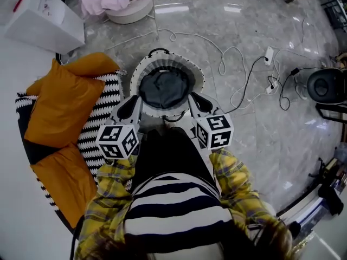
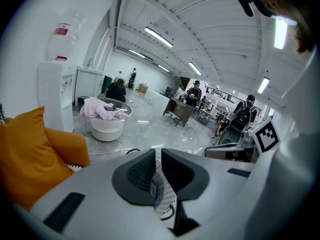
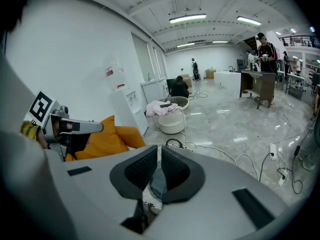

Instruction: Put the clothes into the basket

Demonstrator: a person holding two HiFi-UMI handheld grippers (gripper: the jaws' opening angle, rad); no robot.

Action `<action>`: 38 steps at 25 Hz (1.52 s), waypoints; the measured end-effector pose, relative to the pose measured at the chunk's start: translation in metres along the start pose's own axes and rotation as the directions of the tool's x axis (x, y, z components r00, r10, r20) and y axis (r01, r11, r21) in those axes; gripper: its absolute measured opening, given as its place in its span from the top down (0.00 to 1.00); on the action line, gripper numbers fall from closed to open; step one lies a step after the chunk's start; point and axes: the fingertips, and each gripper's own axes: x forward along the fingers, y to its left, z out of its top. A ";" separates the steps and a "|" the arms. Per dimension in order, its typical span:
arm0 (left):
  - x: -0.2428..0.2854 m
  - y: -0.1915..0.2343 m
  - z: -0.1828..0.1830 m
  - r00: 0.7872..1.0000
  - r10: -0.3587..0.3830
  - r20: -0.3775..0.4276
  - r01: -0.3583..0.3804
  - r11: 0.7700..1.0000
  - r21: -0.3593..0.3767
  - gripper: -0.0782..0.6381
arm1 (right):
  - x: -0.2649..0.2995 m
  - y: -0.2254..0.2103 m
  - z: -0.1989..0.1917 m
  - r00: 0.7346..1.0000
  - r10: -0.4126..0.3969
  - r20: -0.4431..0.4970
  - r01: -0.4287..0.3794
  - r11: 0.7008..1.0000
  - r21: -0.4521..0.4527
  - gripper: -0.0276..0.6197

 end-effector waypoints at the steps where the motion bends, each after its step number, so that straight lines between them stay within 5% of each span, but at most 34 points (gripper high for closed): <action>1: -0.004 0.000 0.001 1.000 0.002 0.007 -0.002 1.000 0.000 0.82 | -0.003 0.001 0.000 1.000 0.001 0.003 -0.001 1.000 0.003 0.89; 38: -0.109 0.033 -0.024 0.988 0.140 0.065 -0.138 0.989 -0.046 0.84 | -0.042 0.071 -0.004 0.999 0.035 0.029 -0.035 0.999 -0.012 0.92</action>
